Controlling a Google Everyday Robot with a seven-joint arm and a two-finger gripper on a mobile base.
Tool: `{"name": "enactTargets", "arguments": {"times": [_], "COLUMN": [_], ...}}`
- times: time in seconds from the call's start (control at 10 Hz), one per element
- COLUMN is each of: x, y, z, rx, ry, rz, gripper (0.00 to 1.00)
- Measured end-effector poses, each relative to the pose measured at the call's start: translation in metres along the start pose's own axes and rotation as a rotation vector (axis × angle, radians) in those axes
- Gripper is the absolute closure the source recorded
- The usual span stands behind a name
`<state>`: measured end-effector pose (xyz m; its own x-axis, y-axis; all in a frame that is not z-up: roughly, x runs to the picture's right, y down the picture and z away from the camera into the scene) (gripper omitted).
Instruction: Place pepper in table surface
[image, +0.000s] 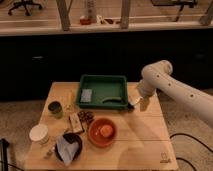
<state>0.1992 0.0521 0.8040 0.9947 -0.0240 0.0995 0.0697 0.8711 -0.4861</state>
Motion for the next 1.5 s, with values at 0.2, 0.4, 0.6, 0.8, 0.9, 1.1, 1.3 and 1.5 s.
{"name": "enactTargets", "arguments": {"times": [0.2,0.4,0.6,0.8,0.9,1.1,1.3,1.5], "x": [-0.017,-0.029,-0.045,-0.063,-0.067,-0.08,-0.089,-0.1], "y": [-0.011,-0.021,-0.029,-0.038,-0.041,-0.049,-0.055,-0.061], "z": [-0.01,-0.012,-0.011,-0.006,-0.004,0.003,0.008,0.015], "rx": [0.006,0.015,0.02,0.019,0.018,0.012,0.006,0.004], "ry": [0.006,0.008,0.007,0.0,-0.007,-0.025,-0.036,-0.045], "rz": [-0.016,-0.032,-0.053,-0.077,-0.086,-0.107,-0.124,-0.143], "gripper": [0.2,0.2,0.2,0.2,0.2,0.2,0.2,0.2]}}
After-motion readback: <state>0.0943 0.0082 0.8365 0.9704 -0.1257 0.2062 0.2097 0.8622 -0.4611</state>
